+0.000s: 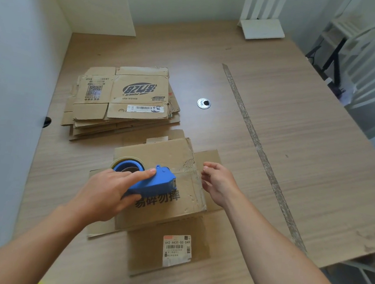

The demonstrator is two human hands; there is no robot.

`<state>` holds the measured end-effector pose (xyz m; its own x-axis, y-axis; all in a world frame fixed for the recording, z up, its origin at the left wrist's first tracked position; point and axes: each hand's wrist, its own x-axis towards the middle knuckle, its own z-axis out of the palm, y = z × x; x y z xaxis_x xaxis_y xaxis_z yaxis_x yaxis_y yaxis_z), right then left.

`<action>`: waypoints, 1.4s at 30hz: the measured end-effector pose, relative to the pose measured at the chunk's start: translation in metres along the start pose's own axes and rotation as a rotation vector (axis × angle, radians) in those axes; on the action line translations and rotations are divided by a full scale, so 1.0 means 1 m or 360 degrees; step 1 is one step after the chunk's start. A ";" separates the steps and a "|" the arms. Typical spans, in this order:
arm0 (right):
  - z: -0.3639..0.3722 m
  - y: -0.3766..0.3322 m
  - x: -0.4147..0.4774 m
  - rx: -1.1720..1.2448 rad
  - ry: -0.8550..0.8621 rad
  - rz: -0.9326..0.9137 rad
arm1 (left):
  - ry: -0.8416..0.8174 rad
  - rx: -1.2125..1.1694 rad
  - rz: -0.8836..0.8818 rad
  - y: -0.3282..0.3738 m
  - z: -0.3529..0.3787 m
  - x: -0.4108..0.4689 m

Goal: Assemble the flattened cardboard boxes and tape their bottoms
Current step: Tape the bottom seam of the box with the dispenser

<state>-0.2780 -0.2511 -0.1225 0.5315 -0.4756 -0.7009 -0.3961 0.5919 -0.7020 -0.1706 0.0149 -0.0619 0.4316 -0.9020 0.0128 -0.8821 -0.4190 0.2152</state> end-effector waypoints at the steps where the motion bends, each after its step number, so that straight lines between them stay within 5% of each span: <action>1: -0.001 -0.001 -0.001 0.0058 0.0007 -0.0034 | -0.0037 -0.0053 -0.0028 -0.002 -0.001 0.001; 7: 0.000 -0.002 -0.007 0.0336 0.0073 -0.0245 | -0.0252 -0.0099 -0.0145 0.001 -0.019 0.016; 24: 0.005 0.013 -0.003 0.0117 0.0191 -0.0253 | -0.0865 -0.0598 -0.0639 -0.003 -0.053 0.072; 38: 0.012 0.017 -0.002 -0.0863 0.0208 -0.0326 | -0.0923 -0.0580 -0.0734 0.001 -0.052 0.076; 42: 0.007 0.009 -0.008 -0.1115 0.0238 -0.0603 | -0.0901 -0.0610 -0.0746 0.002 -0.051 0.074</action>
<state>-0.2811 -0.2372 -0.1223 0.6375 -0.6733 -0.3744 -0.6126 -0.1484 -0.7763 -0.1307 -0.0470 -0.0111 0.4876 -0.6016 -0.6327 -0.4649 -0.7923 0.3951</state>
